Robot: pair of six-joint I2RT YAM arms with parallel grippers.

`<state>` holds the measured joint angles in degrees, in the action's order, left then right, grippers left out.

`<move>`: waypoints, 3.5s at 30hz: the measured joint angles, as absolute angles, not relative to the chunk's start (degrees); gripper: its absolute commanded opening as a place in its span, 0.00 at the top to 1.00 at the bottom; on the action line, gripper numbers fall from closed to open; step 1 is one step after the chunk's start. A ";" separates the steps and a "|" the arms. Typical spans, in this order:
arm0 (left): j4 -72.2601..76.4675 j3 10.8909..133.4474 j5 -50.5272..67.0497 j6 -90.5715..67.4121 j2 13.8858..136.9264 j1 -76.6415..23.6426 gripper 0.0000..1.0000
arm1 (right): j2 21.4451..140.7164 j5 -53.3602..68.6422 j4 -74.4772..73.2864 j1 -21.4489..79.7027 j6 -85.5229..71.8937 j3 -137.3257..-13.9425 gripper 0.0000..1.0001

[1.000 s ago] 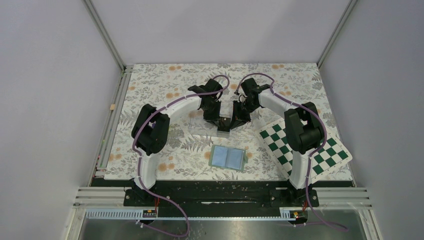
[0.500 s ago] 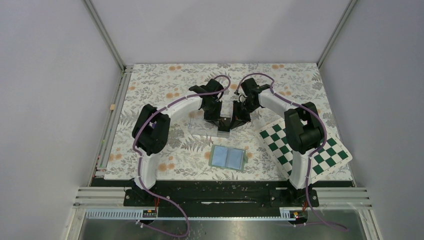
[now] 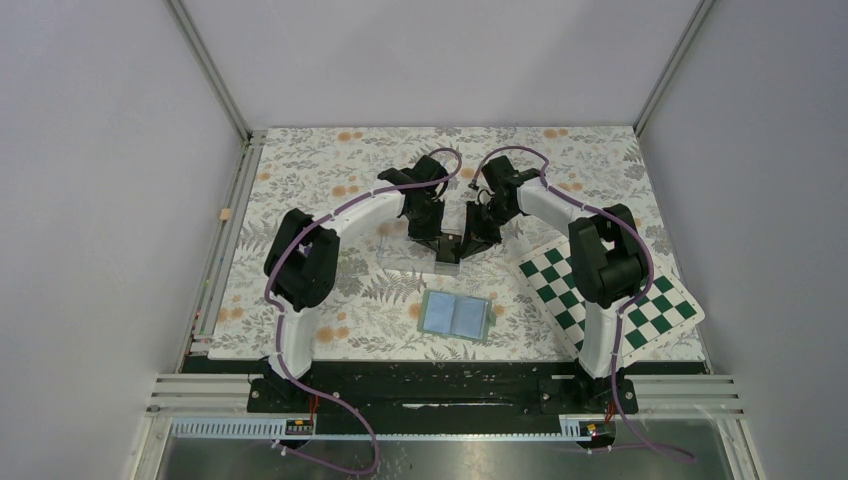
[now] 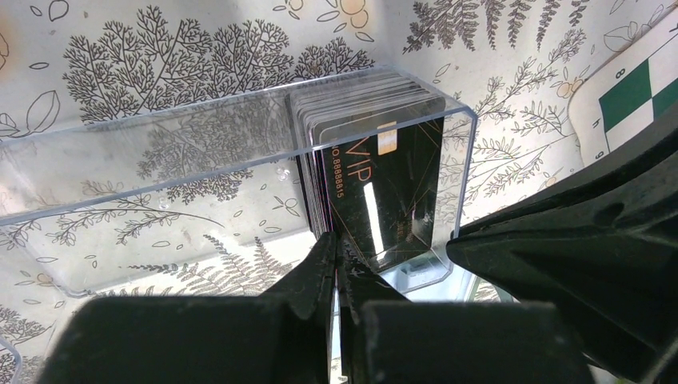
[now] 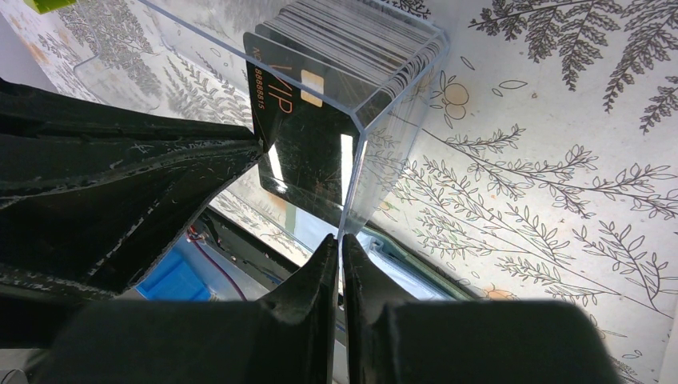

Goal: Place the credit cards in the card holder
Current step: Pick up the credit card from the storage box.

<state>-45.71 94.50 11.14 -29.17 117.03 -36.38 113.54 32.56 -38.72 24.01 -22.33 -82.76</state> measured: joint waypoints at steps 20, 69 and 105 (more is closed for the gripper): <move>-40.51 94.48 17.91 -32.91 113.56 -37.15 0.79 | 113.54 32.56 -38.74 24.01 -22.31 -82.74 0.89; 27.51 22.06 32.10 -74.39 67.22 -44.95 1.00 | 61.93 54.08 -15.62 24.01 -37.50 -34.30 0.44; 51.55 22.13 35.81 -83.94 74.98 -47.94 1.00 | 58.19 64.38 24.21 24.01 -67.57 -23.38 0.79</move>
